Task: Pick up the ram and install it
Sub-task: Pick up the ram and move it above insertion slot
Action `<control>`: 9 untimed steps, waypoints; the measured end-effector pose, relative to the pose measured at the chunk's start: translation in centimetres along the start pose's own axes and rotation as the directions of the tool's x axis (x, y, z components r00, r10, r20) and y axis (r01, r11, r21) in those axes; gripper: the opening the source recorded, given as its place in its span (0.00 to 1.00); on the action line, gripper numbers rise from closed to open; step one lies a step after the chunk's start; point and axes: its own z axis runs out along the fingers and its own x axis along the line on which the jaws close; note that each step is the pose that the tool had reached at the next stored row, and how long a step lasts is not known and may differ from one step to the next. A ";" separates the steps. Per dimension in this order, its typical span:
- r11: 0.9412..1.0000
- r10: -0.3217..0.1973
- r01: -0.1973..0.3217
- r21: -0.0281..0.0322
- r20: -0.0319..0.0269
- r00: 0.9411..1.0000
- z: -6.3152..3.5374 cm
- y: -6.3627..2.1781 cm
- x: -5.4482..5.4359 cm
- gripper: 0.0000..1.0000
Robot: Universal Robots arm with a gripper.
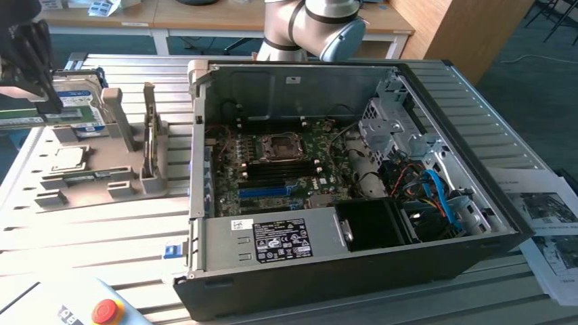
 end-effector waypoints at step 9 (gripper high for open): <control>1.000 0.003 -0.003 0.000 0.000 1.000 -0.43 0.02 0.0 0.12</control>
